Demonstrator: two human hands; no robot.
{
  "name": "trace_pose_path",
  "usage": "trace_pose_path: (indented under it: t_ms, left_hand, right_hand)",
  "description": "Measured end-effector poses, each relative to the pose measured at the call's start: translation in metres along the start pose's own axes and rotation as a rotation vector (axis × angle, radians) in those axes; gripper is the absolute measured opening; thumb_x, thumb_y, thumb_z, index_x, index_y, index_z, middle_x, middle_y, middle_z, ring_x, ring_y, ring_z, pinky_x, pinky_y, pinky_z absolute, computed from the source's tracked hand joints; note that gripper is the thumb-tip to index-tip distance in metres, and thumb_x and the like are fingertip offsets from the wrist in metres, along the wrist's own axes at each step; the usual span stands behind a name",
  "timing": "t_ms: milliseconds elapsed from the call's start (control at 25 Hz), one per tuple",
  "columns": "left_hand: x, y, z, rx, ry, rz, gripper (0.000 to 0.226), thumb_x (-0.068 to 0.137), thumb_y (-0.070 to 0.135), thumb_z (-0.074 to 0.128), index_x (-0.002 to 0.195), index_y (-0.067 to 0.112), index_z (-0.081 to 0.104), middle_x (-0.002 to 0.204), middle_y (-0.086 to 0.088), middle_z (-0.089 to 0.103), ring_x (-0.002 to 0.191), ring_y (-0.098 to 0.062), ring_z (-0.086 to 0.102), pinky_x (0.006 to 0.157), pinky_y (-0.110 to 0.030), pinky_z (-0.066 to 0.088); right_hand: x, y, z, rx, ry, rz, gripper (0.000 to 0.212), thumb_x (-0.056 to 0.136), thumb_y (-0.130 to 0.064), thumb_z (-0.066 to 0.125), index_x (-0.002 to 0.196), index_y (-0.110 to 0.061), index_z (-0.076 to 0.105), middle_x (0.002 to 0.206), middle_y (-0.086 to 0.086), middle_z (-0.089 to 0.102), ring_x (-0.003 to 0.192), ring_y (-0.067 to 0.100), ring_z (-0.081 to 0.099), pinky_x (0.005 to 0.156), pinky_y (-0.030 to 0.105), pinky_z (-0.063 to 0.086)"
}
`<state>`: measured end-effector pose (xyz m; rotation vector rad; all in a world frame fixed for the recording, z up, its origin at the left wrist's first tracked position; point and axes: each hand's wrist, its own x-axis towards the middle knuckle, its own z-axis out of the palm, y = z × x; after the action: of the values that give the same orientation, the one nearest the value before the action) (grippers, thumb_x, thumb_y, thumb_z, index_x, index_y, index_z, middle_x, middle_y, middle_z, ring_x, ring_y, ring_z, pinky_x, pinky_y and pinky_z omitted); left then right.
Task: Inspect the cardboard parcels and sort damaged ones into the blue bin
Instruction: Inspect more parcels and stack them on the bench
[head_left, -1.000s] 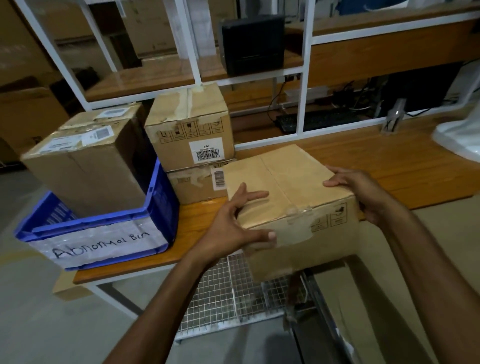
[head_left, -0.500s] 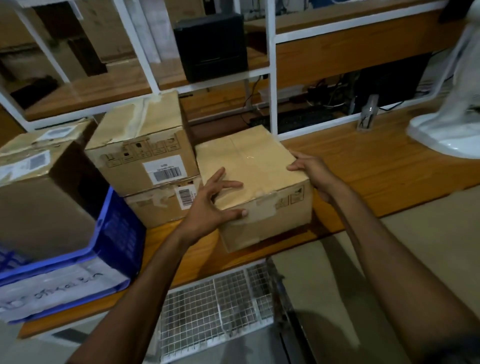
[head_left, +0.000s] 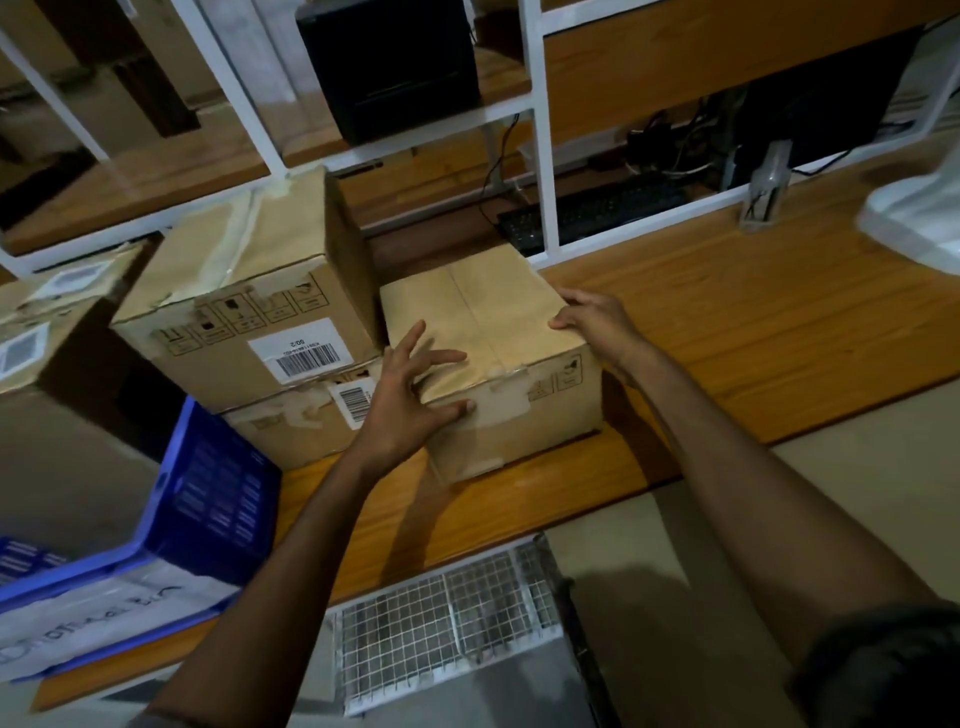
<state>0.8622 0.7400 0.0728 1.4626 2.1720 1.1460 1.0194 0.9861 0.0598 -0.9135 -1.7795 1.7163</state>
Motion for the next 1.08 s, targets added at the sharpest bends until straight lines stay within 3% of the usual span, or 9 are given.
trace_pose_path:
  t_ms: [40,120,200,320,440,560,680,880,1080]
  left_hand:
    - [0.003,-0.005,0.002,0.034,-0.005,-0.016,0.054,0.082,0.026,0.090,0.131,0.027,0.069,0.173,0.003,0.020,0.144,0.021,0.018,0.125,-0.046,0.033]
    - [0.009,-0.014,0.008,0.175,0.015,-0.075,0.055,0.089,0.036,0.083,0.140,0.029,0.064,0.173,-0.006,0.022,0.157,-0.006,0.010,0.128,-0.057,0.023]
    - [0.016,-0.021,0.013,0.337,0.041,-0.117,0.061,0.096,0.047,0.071,0.153,0.029,0.054,0.172,-0.010,0.025,0.162,-0.029,0.008,0.126,-0.058,0.020]
    - [0.027,-0.028,0.018,0.651,0.095,-0.059,0.063,0.103,0.051,0.060,0.157,0.023,0.048,0.167,-0.012,0.037,0.157,-0.035,0.029,0.124,-0.053,0.027]
    - [0.034,-0.031,0.017,0.769,0.112,-0.037,0.063,0.103,0.050,0.061,0.155,0.016,0.050,0.161,-0.017,0.047,0.149,-0.037,0.043,0.119,-0.050,0.038]
    - [0.043,-0.036,0.015,0.857,0.125,-0.030,0.058,0.105,0.044,0.059,0.153,0.013,0.050,0.157,-0.017,0.051,0.144,-0.037,0.048,0.118,-0.051,0.040]
    - [0.058,-0.034,0.021,0.993,0.132,-0.075,0.049,0.106,0.039,0.046,0.143,0.007,0.053,0.146,-0.017,0.059,0.138,-0.033,0.053,0.121,-0.047,0.033]
    - [0.080,-0.027,0.030,1.198,0.124,-0.089,0.038,0.107,0.033,0.054,0.133,0.005,0.059,0.130,-0.015,0.067,0.124,-0.029,0.063,0.128,-0.050,0.019]
    - [0.087,-0.026,0.027,1.133,0.100,-0.092,0.031,0.106,0.029,0.058,0.127,0.007,0.062,0.122,-0.014,0.069,0.113,-0.029,0.066,0.120,-0.046,0.035]
  right_hand:
    - [0.008,0.004,0.005,-0.039,0.022,-0.008,0.061,0.086,-0.010,0.068,0.145,-0.023,0.060,0.131,-0.004,0.068,0.107,0.018,0.068,0.084,0.033,0.056]
    - [0.021,0.007,0.015,-0.071,0.075,-0.034,0.058,0.087,-0.008,0.068,0.143,-0.021,0.062,0.126,-0.006,0.067,0.108,0.013,0.065,0.094,0.034,0.056]
    - [0.031,0.006,0.027,-0.141,0.138,-0.101,0.047,0.089,-0.009,0.067,0.135,-0.020,0.069,0.128,-0.005,0.068,0.113,0.012,0.062,0.098,0.032,0.054]
    - [0.029,0.016,0.057,-0.421,0.438,-0.304,0.023,0.090,-0.017,0.066,0.111,-0.018,0.075,0.129,-0.003,0.067,0.115,0.015,0.059,0.090,0.028,0.049]
    - [0.023,0.037,0.094,-0.597,0.691,-0.361,0.024,0.094,-0.031,0.061,0.113,-0.020,0.071,0.132,0.001,0.059,0.118,0.020,0.050,0.088,0.032,0.043]
    - [0.035,0.039,0.102,-0.628,0.672,-0.349,0.032,0.096,-0.043,0.056,0.118,-0.022,0.067,0.132,0.004,0.052,0.115,0.024,0.046,0.088,0.035,0.046]
    - [0.051,0.041,0.096,-0.647,0.556,-0.373,0.038,0.095,-0.047,0.056,0.122,-0.023,0.066,0.136,0.005,0.049,0.119,0.026,0.044,0.093,0.038,0.047]
    - [0.078,0.036,0.080,-0.599,0.395,-0.387,0.040,0.095,-0.043,0.063,0.129,-0.022,0.064,0.141,0.004,0.042,0.127,0.026,0.040,0.101,0.038,0.045]
    - [0.082,0.038,0.081,-0.615,0.398,-0.404,0.042,0.097,-0.044,0.062,0.131,-0.020,0.063,0.143,0.005,0.041,0.129,0.026,0.039,0.096,0.027,0.033]
